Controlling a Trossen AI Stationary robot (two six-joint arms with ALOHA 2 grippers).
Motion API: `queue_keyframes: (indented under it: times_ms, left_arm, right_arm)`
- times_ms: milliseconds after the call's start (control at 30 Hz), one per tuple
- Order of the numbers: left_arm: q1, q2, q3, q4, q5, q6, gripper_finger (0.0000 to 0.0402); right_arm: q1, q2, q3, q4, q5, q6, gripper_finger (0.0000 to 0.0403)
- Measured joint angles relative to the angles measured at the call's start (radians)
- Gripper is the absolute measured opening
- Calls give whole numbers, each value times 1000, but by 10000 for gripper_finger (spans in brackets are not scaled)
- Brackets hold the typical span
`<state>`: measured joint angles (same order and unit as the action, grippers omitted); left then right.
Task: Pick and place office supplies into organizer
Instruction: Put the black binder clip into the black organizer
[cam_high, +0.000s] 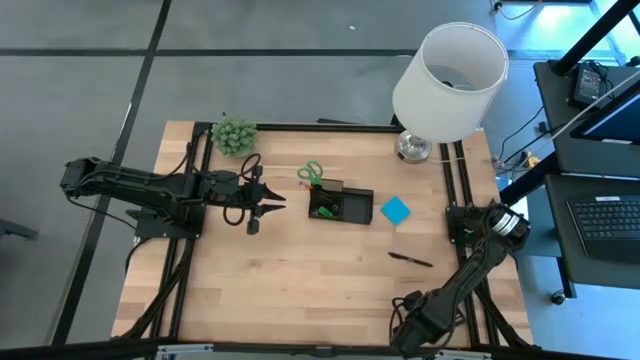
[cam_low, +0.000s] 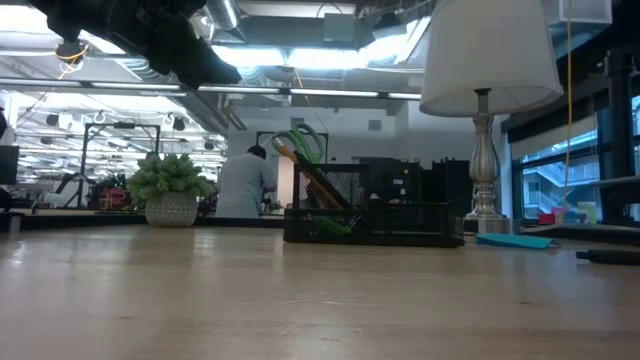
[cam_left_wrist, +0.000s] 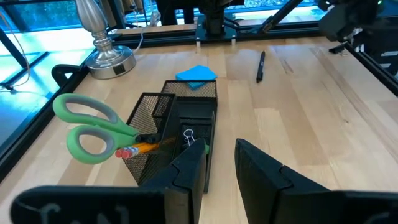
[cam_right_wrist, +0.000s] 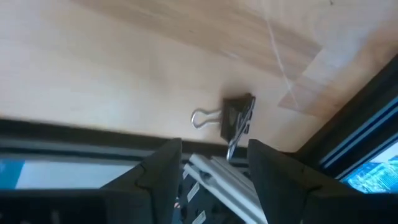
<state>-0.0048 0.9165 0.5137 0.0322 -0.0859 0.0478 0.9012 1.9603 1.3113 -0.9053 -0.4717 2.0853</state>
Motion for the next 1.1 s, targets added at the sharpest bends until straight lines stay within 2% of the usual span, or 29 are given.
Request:
queue_keyframes:
  times_ms: [400, 767, 1100]
  left_arm:
    - [0, 0, 0, -7, 0, 0, 82]
    - [0, 0, 0, -7, 0, -1, 82]
    - [0, 0, 0, -7, 0, 0, 82]
  right_arm:
    - [19, 11, -24, -21, -28, 4, 182]
    - [19, 11, -24, 9, -27, -29, 105]
    - [19, 11, -24, 3, -26, -51, 60]
